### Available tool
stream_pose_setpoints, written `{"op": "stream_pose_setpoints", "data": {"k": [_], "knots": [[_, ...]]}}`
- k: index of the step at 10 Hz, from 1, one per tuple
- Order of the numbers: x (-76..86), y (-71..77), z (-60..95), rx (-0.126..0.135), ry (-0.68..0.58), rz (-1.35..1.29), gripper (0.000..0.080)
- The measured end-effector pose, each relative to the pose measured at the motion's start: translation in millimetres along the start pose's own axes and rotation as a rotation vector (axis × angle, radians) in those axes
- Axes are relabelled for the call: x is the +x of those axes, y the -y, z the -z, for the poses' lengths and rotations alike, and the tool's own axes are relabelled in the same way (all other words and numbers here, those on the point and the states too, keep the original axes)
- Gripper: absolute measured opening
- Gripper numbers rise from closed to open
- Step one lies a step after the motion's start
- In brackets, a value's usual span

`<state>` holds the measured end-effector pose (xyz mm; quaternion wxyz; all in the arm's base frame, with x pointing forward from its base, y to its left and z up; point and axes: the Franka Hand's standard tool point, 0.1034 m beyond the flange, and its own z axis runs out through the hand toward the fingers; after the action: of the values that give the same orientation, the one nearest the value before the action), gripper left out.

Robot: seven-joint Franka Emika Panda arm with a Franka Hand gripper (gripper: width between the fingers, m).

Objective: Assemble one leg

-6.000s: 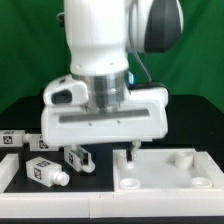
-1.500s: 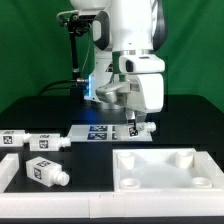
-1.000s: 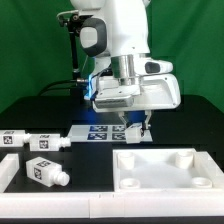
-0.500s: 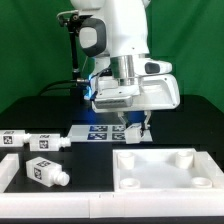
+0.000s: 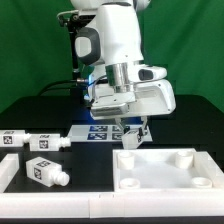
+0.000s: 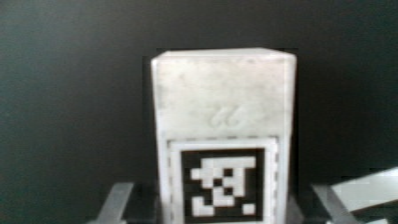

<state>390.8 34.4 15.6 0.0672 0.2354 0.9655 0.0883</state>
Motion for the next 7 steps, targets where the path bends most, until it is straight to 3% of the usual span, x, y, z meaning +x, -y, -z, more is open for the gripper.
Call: {"op": "stream_pose_setpoints", "data": {"k": [2,4,5,6,7], "knots": [[-0.2,0.5,0.0,0.001,0.0,-0.001,0.0286],[-0.3,0.6,-0.1,0.001,0.0,-0.001,0.057],[-0.3,0.7,-0.1,0.001,0.0,-0.001,0.057],[-0.3,0.7,-0.1,0.001,0.0,-0.001,0.0633],[-0.3,0.7,-0.1,0.002,0.0,-0.001,0.0644]]}}
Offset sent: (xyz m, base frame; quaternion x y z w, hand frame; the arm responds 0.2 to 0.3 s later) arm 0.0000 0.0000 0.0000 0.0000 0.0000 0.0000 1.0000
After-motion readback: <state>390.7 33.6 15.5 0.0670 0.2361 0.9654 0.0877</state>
